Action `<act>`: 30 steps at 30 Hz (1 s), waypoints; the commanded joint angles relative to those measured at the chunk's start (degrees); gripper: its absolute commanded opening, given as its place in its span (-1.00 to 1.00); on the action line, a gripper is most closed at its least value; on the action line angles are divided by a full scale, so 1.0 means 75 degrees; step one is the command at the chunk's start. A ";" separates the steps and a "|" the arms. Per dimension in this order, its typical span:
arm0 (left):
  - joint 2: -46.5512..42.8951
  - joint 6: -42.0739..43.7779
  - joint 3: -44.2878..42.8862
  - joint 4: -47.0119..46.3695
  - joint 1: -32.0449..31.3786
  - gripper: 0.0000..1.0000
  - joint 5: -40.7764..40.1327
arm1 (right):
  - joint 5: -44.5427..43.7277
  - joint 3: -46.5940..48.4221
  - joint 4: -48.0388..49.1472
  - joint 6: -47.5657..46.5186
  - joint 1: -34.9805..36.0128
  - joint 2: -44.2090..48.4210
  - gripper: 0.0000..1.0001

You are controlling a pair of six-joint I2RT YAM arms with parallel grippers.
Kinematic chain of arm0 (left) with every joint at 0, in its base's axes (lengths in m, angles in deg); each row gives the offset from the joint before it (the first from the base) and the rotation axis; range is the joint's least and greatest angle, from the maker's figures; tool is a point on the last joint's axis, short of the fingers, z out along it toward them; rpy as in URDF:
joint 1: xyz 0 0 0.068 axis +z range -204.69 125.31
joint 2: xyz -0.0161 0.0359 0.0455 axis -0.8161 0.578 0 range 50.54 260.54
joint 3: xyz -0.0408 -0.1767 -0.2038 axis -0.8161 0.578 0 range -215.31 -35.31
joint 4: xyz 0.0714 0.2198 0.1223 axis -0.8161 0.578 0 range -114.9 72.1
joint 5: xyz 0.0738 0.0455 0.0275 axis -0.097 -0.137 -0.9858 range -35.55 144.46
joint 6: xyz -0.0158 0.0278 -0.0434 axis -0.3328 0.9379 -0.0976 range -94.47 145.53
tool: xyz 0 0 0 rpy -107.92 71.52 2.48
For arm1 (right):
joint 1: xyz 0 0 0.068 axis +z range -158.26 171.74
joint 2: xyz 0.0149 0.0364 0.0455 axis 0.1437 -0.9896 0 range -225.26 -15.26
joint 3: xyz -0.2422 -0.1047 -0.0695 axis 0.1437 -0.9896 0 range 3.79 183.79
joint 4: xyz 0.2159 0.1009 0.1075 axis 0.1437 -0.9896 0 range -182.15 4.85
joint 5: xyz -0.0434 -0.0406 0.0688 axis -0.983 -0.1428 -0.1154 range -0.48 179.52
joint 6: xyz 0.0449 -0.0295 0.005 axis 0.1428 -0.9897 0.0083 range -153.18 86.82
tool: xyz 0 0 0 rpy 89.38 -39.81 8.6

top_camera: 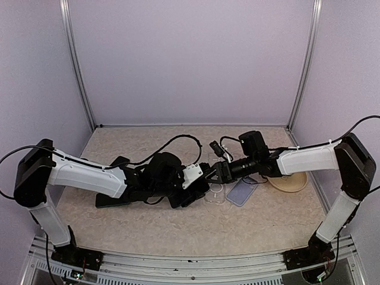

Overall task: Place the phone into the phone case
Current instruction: Pass from the left arm to the right

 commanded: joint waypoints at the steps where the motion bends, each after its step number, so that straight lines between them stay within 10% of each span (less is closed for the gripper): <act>1: -0.0140 0.0142 -0.0240 -0.0553 -0.0099 -0.40 -0.0120 | 0.0215 -0.0008 0.0323 0.0274 0.0190 -0.0251 0.49; 30: 0.0044 0.0239 -0.0102 -0.0628 -0.0199 -0.31 -0.0286 | 0.0878 0.0405 0.0399 0.1038 0.0319 -0.0913 -1.00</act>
